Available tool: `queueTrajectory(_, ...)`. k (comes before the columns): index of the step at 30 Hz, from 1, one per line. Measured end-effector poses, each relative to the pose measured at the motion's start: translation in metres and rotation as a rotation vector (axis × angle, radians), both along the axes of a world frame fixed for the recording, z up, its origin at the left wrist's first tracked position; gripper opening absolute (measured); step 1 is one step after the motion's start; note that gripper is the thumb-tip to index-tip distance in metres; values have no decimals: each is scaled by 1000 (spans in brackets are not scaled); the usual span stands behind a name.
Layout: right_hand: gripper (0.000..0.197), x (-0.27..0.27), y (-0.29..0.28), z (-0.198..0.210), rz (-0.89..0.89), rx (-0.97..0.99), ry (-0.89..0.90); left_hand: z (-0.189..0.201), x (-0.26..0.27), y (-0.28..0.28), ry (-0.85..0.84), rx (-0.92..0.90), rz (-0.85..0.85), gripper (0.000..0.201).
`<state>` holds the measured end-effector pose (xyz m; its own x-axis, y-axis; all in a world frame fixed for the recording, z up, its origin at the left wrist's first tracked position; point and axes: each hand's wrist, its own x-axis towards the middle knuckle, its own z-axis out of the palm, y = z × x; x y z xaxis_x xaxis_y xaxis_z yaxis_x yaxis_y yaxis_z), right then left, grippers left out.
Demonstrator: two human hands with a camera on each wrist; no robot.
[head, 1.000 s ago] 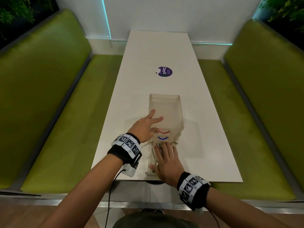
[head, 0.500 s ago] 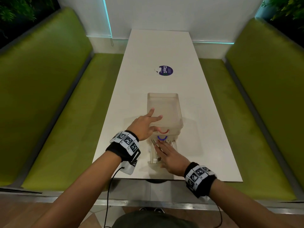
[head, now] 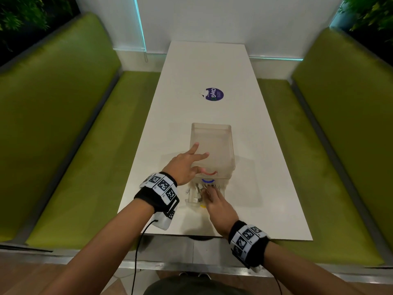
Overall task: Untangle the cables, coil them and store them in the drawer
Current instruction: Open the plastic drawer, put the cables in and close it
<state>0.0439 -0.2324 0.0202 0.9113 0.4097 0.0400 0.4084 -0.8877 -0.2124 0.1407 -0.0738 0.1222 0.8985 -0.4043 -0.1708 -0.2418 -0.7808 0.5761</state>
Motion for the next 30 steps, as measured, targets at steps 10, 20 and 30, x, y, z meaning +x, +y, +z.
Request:
queueTrajectory(10,73,17,25,14,202,-57,-32,0,-1,1,-18,-19,-5,52)
queueTrajectory(20,48,20,13,5,223,42,-46,-3,-2,2,-32,-26,-2,52)
queueTrajectory(30,53,17,4,11,37,88,-139,-3,-1,1,-39,-33,-1,52)
